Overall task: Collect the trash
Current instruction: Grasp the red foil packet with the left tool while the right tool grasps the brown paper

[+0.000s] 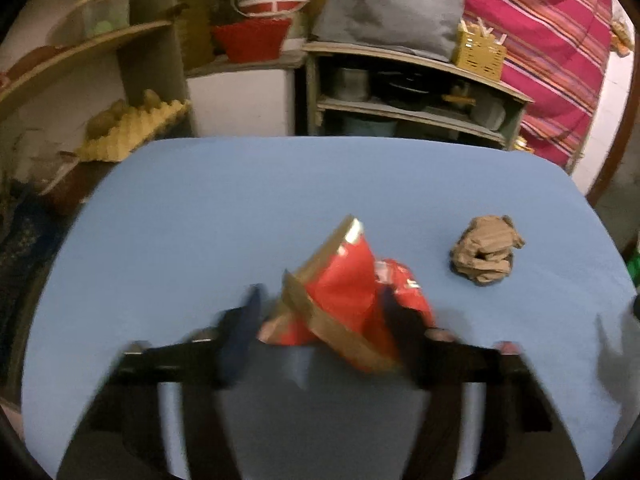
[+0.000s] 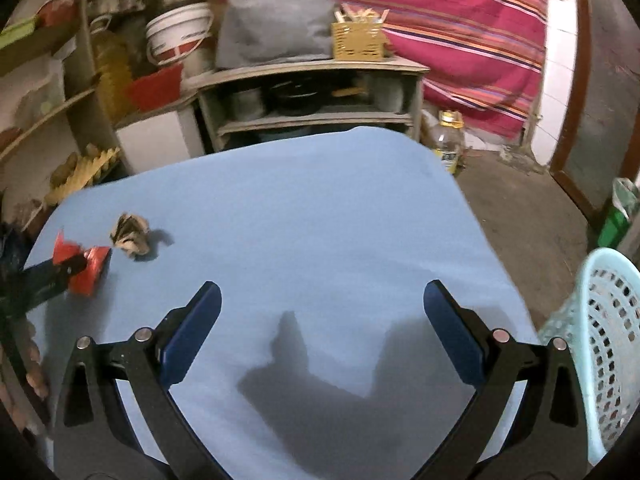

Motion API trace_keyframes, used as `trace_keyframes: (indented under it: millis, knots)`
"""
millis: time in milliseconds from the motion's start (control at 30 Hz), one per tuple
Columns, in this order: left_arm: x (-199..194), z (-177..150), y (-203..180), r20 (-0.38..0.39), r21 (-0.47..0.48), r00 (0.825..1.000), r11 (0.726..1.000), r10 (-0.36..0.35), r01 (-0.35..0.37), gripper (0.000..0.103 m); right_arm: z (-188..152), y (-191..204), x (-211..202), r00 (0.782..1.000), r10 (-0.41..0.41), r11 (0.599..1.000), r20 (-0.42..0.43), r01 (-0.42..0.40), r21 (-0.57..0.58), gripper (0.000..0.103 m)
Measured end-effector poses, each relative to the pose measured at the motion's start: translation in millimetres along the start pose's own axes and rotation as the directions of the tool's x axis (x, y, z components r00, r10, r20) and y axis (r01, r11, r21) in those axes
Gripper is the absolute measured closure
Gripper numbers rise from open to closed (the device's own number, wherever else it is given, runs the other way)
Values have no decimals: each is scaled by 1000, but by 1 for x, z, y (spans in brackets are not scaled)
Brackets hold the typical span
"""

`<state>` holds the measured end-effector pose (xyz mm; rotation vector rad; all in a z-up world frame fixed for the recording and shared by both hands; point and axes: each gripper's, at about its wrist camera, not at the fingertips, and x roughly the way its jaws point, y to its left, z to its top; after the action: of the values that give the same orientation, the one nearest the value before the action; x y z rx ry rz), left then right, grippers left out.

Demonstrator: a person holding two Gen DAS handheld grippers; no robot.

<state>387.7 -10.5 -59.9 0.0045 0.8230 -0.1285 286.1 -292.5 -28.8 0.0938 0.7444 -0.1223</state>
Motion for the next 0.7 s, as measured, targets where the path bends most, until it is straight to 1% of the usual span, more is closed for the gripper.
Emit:
trace_keyframes:
  millis: [133,233,300,333,533,633,700]
  knots:
    - [-4,1,-1,21,22,1000,1000,-1,1,64,1,24,12,1000,21,999,-16,-21,-31,4]
    - [-13,4,6,42,20,999,1000,12,-13,67,2,46,19,999,43,997,-21,-44,-62,4]
    - [-21,8,15,56,14,998,1000,23,-24,67,2,66,23,998,54,993,-25,-56,-105,4]
    - [-28,10,22,63,11,997,999,40,-41,67,3,76,24,998,60,990,-27,-63,-126,4]
    - [-46,12,57,68,-32,995,997,79,-77,67,8,139,37,995,95,972,-32,-100,-215,4]
    - [-50,11,75,68,-73,995,995,74,-69,67,14,163,45,997,75,962,-18,-77,-263,4]
    - [-53,11,82,70,-88,995,994,78,-72,67,19,172,54,999,48,962,-5,-48,-270,4]
